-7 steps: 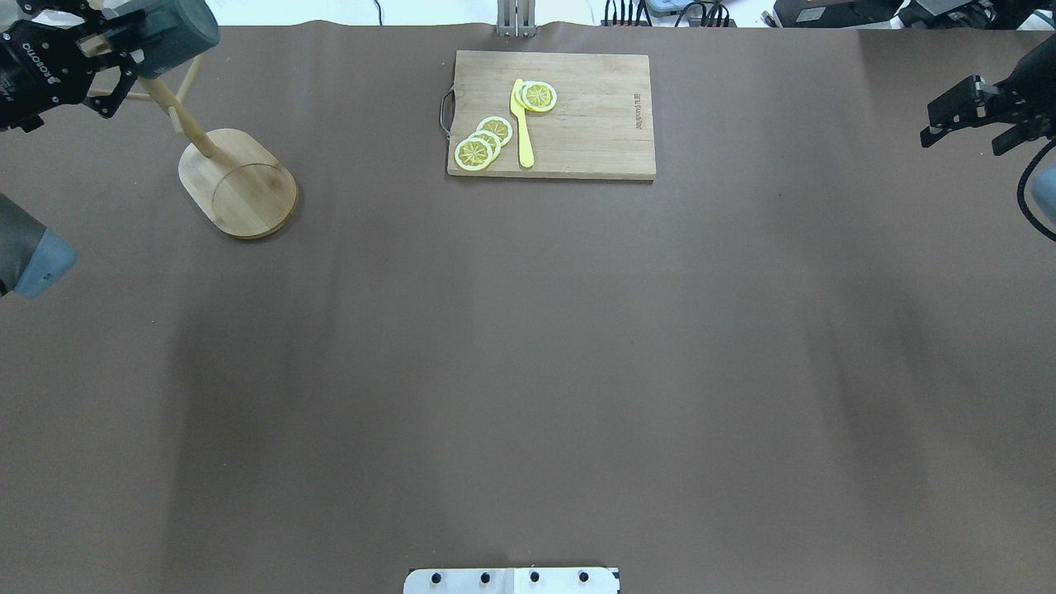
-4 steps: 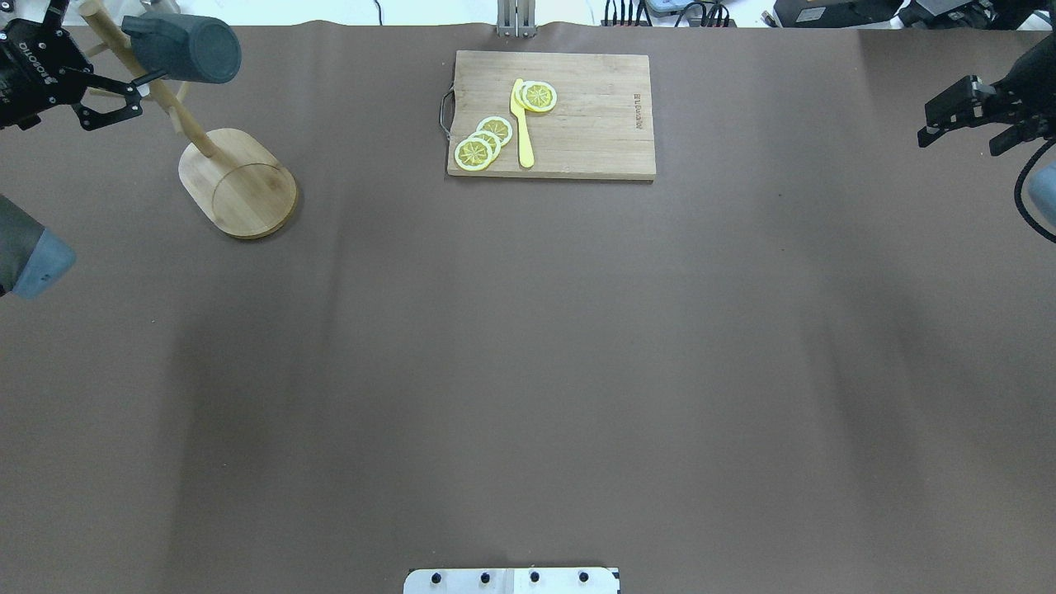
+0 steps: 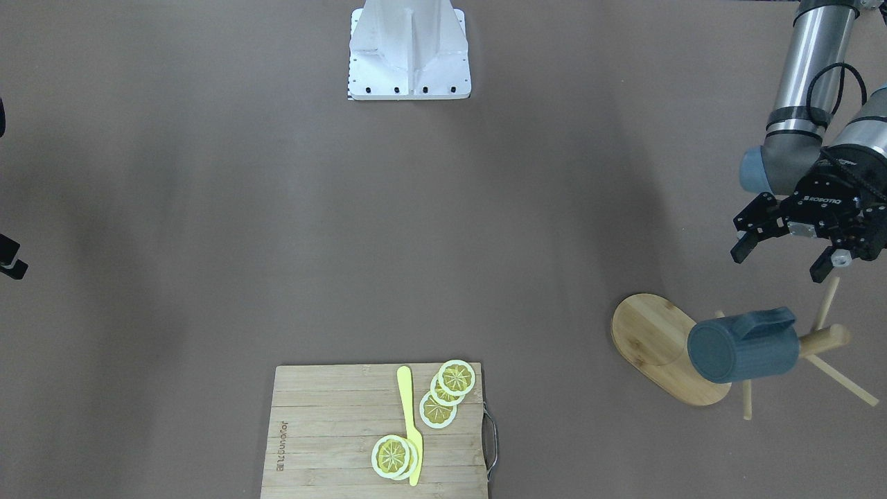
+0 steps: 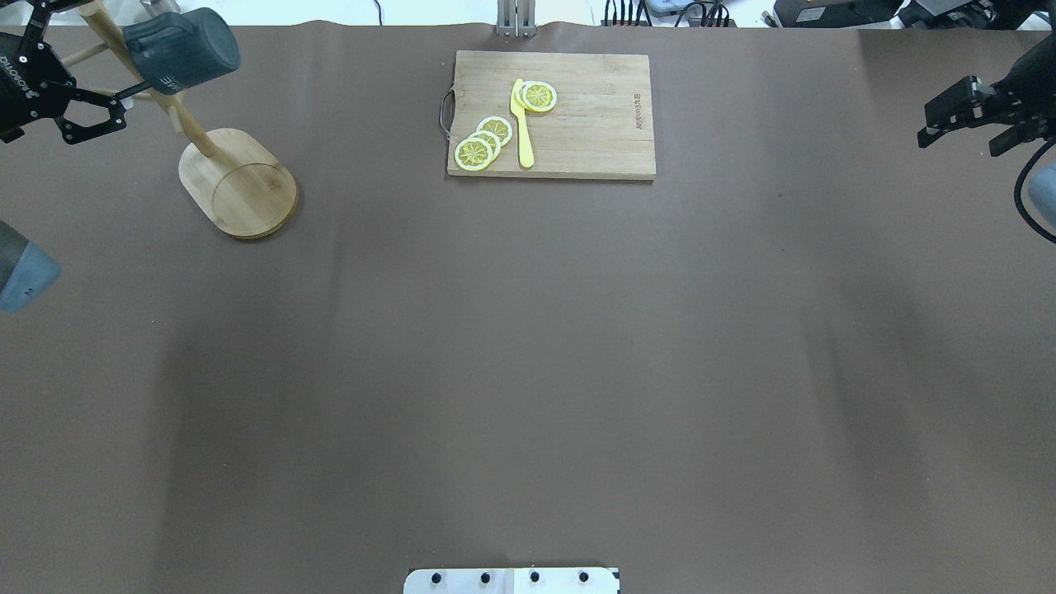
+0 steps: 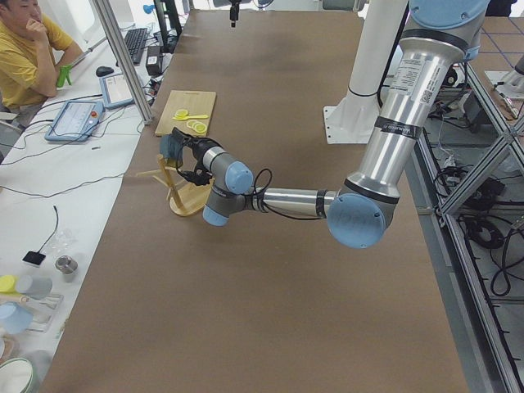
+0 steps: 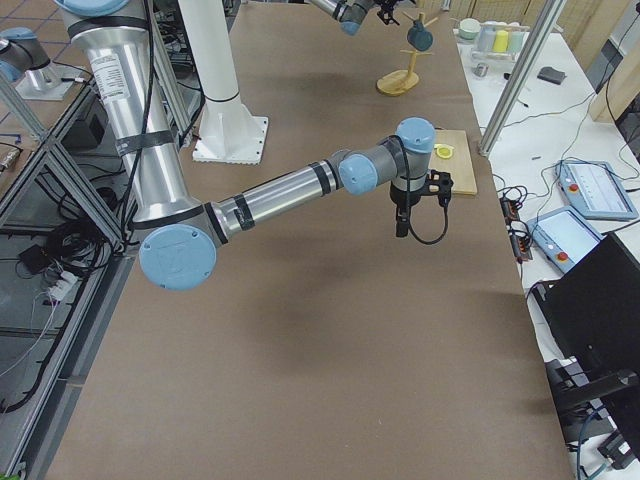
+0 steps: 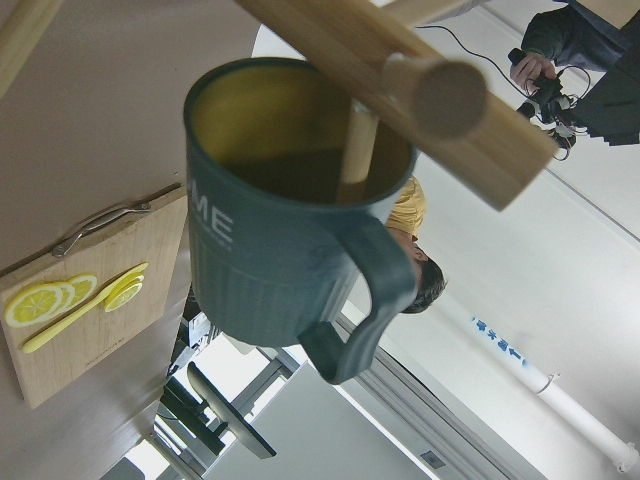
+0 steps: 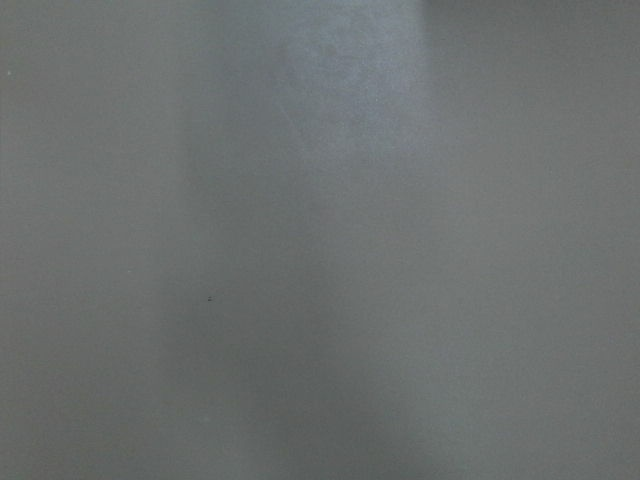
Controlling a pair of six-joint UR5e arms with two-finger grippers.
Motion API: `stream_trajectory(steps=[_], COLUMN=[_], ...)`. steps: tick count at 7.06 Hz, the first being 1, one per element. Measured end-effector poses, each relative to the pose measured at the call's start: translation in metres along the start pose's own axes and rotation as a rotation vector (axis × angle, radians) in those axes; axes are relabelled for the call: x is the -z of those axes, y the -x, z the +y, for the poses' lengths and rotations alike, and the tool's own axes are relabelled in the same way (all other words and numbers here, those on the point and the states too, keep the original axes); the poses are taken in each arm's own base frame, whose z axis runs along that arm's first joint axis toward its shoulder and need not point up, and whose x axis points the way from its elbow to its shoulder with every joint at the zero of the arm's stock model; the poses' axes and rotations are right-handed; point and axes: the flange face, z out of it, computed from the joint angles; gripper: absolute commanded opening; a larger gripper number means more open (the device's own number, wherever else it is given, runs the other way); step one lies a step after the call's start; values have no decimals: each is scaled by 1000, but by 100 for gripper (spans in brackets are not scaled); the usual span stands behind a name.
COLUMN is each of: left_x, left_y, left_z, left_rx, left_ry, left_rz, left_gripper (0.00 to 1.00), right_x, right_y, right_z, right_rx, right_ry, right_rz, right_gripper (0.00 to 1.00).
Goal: Hang cup on storage rack
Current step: 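Hook the mug handle onto the peg and open the left gripper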
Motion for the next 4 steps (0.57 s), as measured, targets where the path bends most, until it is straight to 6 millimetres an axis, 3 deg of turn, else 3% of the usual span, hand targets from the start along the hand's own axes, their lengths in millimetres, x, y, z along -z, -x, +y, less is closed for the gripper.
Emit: stream_trajectory(steps=[2, 4], left_x=[8, 38], left_y=[1, 7], left_z=[1, 10], left_rx=[0, -9], left_ry=[4, 11], left_rz=[-3, -9], left_gripper=[97, 97], right_x=[0, 1], right_y=[0, -2], right_z=[0, 0], right_rx=[0, -3], right_ry=[0, 0], right_rz=[0, 0], right_gripper=[100, 100])
